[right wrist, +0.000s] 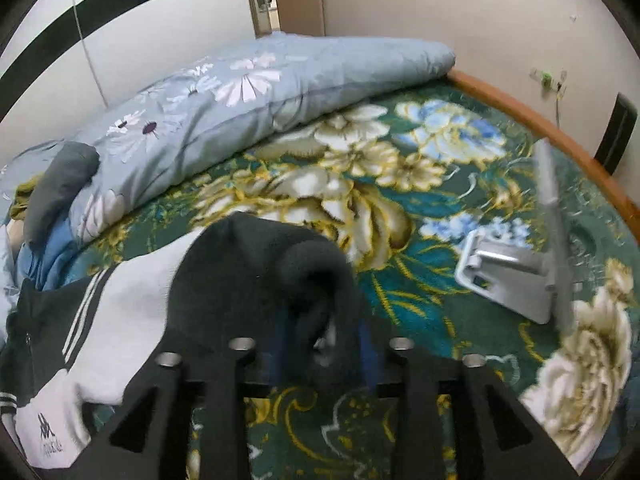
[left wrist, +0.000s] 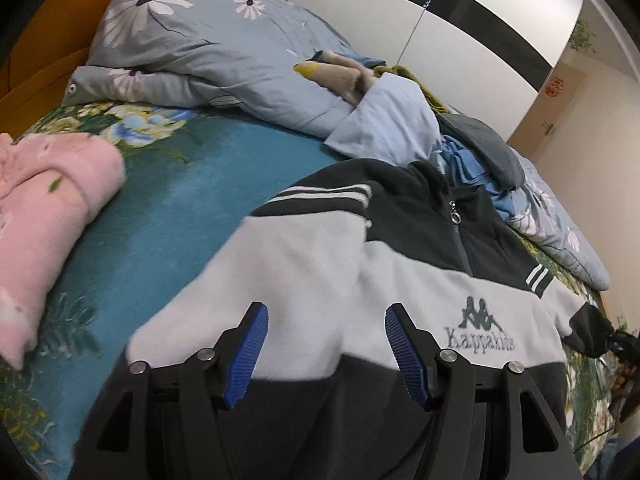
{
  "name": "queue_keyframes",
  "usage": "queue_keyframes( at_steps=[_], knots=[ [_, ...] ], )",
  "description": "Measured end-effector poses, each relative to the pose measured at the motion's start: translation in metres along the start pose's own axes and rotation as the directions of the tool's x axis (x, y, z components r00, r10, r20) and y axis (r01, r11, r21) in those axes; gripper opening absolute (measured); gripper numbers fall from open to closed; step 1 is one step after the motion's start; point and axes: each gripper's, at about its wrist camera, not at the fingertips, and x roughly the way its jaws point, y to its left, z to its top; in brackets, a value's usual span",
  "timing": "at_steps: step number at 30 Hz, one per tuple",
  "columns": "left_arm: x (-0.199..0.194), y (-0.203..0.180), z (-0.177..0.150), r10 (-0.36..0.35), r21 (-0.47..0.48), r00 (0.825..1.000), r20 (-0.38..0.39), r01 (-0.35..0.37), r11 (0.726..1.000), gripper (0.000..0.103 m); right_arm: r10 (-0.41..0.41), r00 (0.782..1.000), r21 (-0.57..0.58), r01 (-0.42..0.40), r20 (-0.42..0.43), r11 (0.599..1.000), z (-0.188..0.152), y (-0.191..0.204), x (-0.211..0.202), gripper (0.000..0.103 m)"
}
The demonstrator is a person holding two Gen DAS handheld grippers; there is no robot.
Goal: Fold clothes
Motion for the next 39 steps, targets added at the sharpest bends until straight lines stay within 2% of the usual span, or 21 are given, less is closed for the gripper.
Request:
queue_keyframes(
  at_steps=[3,6,11,15,18,20,22,23,26,28,29,30,32,36,39],
  knots=[
    [-0.017,0.015,-0.006,0.032,0.013,0.999,0.012,-0.033,0.999,0.065,-0.027,0.996,-0.041,0.03,0.087,0.999,-0.009,0.012,-0.036,0.053],
    [-0.031,0.037,-0.018,0.064,0.007,0.998,0.007,-0.064,0.998,0.067,0.034,0.994,-0.092,-0.024,0.107,0.995,-0.031,0.036,-0.062,0.057],
    [-0.047,0.065,-0.044,0.144,0.045,0.989,-0.035,-0.142,0.989,0.068,0.239,0.971,-0.232,-0.23,0.011,0.945,-0.112,0.095,-0.082,0.058],
    [-0.055,0.089,-0.064,0.273,0.083,0.96,-0.061,-0.268,0.96,0.068,0.319,0.944,-0.296,-0.328,-0.08,0.897,-0.17,0.134,-0.082,0.058],
    [-0.059,0.112,-0.077,0.289,0.032,0.952,-0.098,-0.287,0.957,0.068,0.354,0.928,-0.322,-0.373,-0.118,0.871,-0.201,0.153,-0.085,0.058],
    [-0.059,0.121,-0.085,0.267,-0.006,0.955,-0.129,-0.27,0.963,0.068,0.365,0.922,-0.335,-0.388,-0.131,0.859,-0.215,0.161,-0.088,0.058],
    [-0.056,0.127,-0.094,0.215,-0.055,0.965,-0.153,-0.226,0.973,0.068,0.357,0.924,-0.354,-0.381,-0.133,0.854,-0.224,0.166,-0.089,0.058],
    [-0.055,0.127,-0.096,0.212,-0.064,0.966,-0.15,-0.223,0.973,0.068,0.349,0.928,-0.365,-0.372,-0.129,0.854,-0.228,0.167,-0.089,0.058],
    [-0.054,0.118,-0.097,0.207,-0.064,0.97,-0.129,-0.216,0.974,0.066,0.327,0.938,-0.378,-0.344,-0.111,0.859,-0.234,0.169,-0.089,0.058],
    [-0.052,0.112,-0.096,0.169,-0.066,0.979,-0.11,-0.177,0.982,0.065,0.331,0.937,-0.36,-0.348,-0.111,0.866,-0.234,0.167,-0.091,0.058],
    [-0.051,0.108,-0.095,0.162,-0.064,0.982,-0.1,-0.169,0.984,0.056,0.331,0.937,-0.355,-0.348,-0.11,0.868,-0.235,0.167,-0.091,0.058],
    [-0.049,0.105,-0.095,0.155,-0.062,0.984,-0.09,-0.161,0.985,0.053,0.33,0.938,-0.352,-0.347,-0.109,0.869,-0.236,0.166,-0.091,0.058],
    [-0.049,0.1,-0.093,0.159,-0.05,0.985,-0.068,-0.162,0.986,0.027,0.326,0.939,-0.351,-0.343,-0.108,0.871,-0.239,0.165,-0.092,0.058],
    [-0.063,0.098,-0.063,0.15,-0.023,0.988,0.023,-0.149,0.989,0.025,0.324,0.94,-0.367,-0.339,-0.106,0.866,-0.242,0.164,-0.092,0.058],
    [-0.087,0.101,-0.018,0.205,-0.001,0.968,0.146,-0.207,0.978,0.025,0.324,0.939,-0.369,-0.342,-0.111,0.864,-0.241,0.163,-0.091,0.058]
  ],
)
